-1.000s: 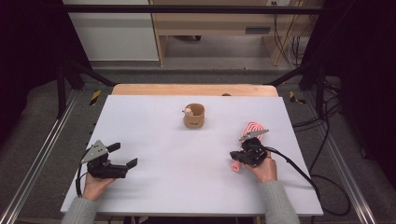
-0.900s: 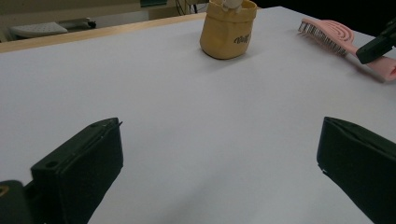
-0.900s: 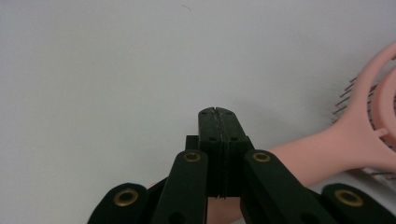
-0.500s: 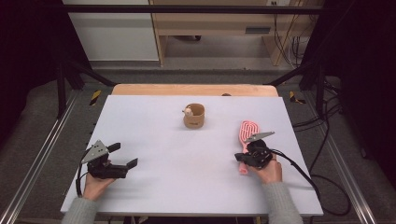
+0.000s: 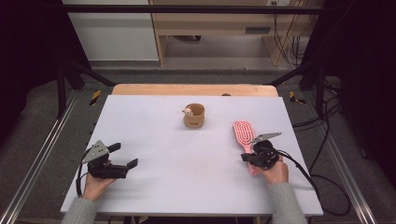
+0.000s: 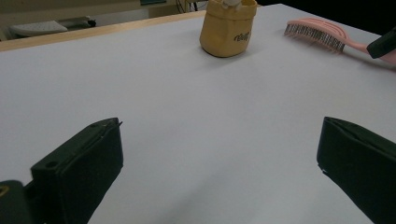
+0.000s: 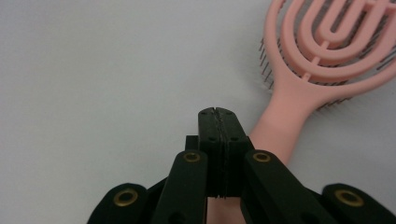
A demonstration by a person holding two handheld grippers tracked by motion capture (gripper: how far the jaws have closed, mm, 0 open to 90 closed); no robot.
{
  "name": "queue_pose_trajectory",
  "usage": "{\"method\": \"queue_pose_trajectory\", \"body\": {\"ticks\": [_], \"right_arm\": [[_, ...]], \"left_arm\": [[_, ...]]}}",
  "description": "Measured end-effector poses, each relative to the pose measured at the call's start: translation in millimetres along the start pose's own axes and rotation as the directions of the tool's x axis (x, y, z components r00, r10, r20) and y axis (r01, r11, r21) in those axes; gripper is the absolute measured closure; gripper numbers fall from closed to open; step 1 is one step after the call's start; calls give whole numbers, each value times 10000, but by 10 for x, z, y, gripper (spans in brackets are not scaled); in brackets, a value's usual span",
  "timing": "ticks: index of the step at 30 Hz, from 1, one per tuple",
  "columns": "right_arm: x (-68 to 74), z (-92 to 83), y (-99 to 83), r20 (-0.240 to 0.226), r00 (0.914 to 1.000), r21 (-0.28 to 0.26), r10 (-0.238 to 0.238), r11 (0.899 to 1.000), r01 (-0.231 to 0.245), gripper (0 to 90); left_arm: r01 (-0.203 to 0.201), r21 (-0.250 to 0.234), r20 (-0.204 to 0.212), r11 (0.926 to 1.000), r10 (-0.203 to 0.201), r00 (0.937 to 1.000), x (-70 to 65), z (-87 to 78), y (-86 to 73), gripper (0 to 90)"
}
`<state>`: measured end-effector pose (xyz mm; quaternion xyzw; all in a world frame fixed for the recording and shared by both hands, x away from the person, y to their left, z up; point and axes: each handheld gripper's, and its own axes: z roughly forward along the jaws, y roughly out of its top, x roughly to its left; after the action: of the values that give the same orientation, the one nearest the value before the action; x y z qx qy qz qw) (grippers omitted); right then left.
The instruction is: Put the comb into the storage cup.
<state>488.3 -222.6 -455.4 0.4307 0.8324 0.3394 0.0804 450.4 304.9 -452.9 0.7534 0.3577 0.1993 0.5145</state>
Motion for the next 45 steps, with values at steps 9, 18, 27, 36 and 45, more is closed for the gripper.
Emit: {"method": "queue_pose_trajectory", "body": {"ticks": [9, 18, 27, 36, 45], "right_arm": [[-58, -46, -33, 135, 9999, 36, 93, 9999, -94, 892], [-104, -72, -59, 232, 9996, 17, 181, 9998, -182, 876], [-114, -75, -65, 280, 9994, 53, 197, 9998, -199, 860], [-82, -171, -30, 216, 9997, -751, -94, 9971, 109, 699], [-58, -270, 16, 638, 9975, -1633, -318, 9857, 419, 458]], "left_arm": [[-1, -1, -3, 10000, 1, 10000, -1, 0, 0, 0], [1, 1, 0, 10000, -1, 10000, -1, 0, 0, 1], [0, 13, -7, 10000, 0, 10000, -1, 1, 0, 0], [-12, 34, -10, 10000, 12, 10000, -2, 5, 0, 1], [-3, 62, 3, 10000, 3, 10000, -1, 11, -2, 1]]}}
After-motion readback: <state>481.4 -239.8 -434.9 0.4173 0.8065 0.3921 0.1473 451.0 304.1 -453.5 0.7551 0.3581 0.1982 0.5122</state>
